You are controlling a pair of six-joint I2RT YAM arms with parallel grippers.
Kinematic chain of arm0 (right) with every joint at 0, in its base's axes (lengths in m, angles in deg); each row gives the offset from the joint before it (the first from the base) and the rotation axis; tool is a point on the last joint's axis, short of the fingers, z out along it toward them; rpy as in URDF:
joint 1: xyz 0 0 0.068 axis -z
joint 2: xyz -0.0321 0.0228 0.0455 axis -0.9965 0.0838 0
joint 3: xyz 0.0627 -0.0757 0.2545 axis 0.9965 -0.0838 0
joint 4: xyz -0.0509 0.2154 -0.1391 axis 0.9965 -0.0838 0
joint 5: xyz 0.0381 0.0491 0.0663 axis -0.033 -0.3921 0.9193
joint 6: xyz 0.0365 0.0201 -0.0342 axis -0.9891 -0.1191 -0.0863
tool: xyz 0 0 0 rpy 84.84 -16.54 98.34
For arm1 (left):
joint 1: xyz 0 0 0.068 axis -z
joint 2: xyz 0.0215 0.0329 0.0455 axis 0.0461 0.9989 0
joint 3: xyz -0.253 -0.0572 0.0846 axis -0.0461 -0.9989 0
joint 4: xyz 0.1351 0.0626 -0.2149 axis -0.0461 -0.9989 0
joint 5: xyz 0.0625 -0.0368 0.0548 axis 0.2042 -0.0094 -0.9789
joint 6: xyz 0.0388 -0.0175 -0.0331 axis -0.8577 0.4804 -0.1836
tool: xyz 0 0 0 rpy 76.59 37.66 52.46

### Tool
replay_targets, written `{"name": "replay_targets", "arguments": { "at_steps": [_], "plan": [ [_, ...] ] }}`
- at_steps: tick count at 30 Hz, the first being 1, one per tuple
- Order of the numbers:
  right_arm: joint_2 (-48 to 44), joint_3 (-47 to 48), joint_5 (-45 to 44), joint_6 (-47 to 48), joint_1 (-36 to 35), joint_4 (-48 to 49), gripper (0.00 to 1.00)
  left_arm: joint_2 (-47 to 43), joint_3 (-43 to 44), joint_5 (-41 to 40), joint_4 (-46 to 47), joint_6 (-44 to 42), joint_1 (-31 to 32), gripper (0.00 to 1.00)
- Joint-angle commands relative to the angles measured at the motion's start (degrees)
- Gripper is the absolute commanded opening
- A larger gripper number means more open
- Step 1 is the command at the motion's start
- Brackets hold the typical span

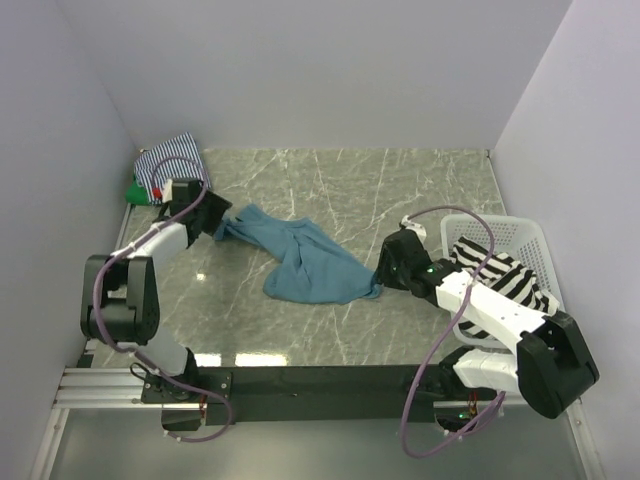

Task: Fold and stack the tank tops
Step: Flatten the tank top out

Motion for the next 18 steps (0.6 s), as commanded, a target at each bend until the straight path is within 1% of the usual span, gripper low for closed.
{"name": "replay_targets", "arguments": {
  "at_steps": [1,2,3,4,6,7,8,9,10,11,12,13,14,15,16,17,18],
  "plan": [
    [0.57,5.27,-4.72,1.43,-2.34,0.09,0.51,-7.68,-2.30,0.84,-1.52,-3.55,4.77,0.61],
    [1.00,6.06,-5.09,1.79,-2.79,-0.35,0.51,-9.00,-2.75,-2.03,-2.86,-4.44,5.91,0.64],
    [1.18,6.94,-4.92,2.40,-3.31,-0.01,0.52,-10.32,-3.19,-3.36,-4.70,-5.05,8.28,0.64],
    [1.62,9.30,-4.66,3.71,-5.41,0.35,0.53,-13.03,-4.76,-4.51,-7.24,-5.23,9.08,0.64],
    [5.12,13.08,-4.12,4.42,-8.66,0.00,0.53,-15.94,-7.57,-5.13,-8.32,-4.28,9.79,0.63],
    [7.05,18.15,-4.47,4.43,-10.33,-0.79,0.53,-18.66,-10.28,-5.48,-8.85,-2.70,9.71,0.63],
    [11.07,20.64,-5.78,4.43,-14.70,-2.71,0.53,-19.81,-11.09,-6.01,-10.42,-2.25,9.53,0.63],
    [13.12,25.19,-6.58,4.34,-16.75,-3.34,0.51,-21.39,-11.45,-7.67,-11.57,-1.90,8.66,0.63],
    [15.31,27.23,-6.93,4.08,-18.51,-3.69,0.50,-21.93,-11.10,-8.47,-13.40,-1.11,8.04,0.63],
    [19.60,29.43,-7.20,3.73,-21.92,-4.48,0.48,-22.37,-10.58,-8.56,-16.47,-0.93,6.90,0.63],
    [22.08,34.06,-7.55,3.37,-23.17,-5.18,0.47,-22.90,-9.88,-7.95,-17.63,-1.19,3.59,0.62],
    [24.54,36.63,-7.99,2.50,-24.58,-6.06,0.45,-23.08,-7.96,-6.73,-18.95,-1.63,2.07,0.63],
    [29.44,39.18,-8.69,2.23,-25.63,-7.72,0.45,-22.99,-6.37,-6.89,-20.61,-1.72,0.58,0.62],
    [31.75,44.34,-9.22,2.05,-27.56,-8.69,0.44,-22.82,-4.61,-7.33,-24.98,-2.16,-2.13,0.62],
    [34.03,46.83,-9.31,2.31,-28.36,-9.66,0.42,-22.81,-1.29,-8.72,-26.59,-3.47,-2.94,0.62],
    [37.62,49.03,-9.75,2.58,-29.15,-10.37,0.40,-22.90,0.13,-9.52,-28.00,-3.91,-3.91,0.63],
    [39.22,52.27,-10.71,2.93,-30.81,-10.11,0.38,-23.60,1.63,-10.22,-29.14,-4.18,-5.92,0.63]
  ]
}}
